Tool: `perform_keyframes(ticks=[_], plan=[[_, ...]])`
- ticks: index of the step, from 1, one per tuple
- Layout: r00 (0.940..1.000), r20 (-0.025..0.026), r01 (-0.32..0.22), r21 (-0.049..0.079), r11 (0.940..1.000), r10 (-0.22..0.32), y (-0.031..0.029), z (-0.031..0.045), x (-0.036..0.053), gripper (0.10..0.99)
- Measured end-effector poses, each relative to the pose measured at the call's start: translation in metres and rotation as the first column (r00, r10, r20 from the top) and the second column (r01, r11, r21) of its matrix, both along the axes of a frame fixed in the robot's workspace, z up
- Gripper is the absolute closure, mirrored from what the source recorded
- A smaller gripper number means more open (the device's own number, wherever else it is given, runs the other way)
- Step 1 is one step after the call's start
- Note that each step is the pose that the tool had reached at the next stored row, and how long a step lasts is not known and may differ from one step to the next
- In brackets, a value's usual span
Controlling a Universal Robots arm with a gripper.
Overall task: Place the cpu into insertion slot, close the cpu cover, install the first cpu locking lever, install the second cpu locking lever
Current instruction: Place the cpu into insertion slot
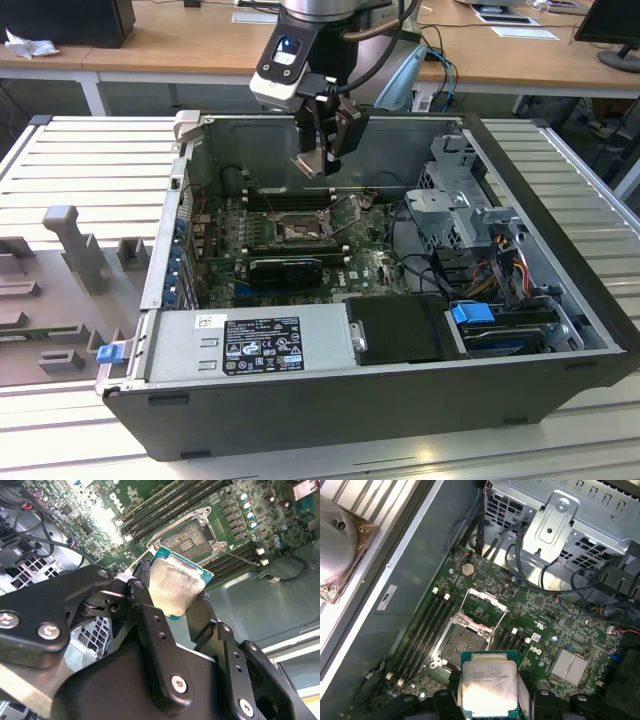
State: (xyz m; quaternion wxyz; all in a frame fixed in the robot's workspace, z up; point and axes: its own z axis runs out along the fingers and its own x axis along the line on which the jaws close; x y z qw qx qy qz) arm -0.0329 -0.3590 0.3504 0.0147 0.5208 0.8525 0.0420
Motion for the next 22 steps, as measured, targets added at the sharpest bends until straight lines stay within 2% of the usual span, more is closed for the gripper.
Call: perform_keyframes(ticks=[15,19,22], plan=[[0.9997,0.0001,0.024,0.000,0.9997,-0.024,0.0000,-0.0025,0.0000,0.553],[0.9973,0.0000,0.074,0.000,0.9973,-0.074,0.0000,-0.0041,0.0000,0.553],[0.9910,0.0000,0.134,0.000,0.9910,-0.134,0.0000,-0.0057,0.0000,0.553]])
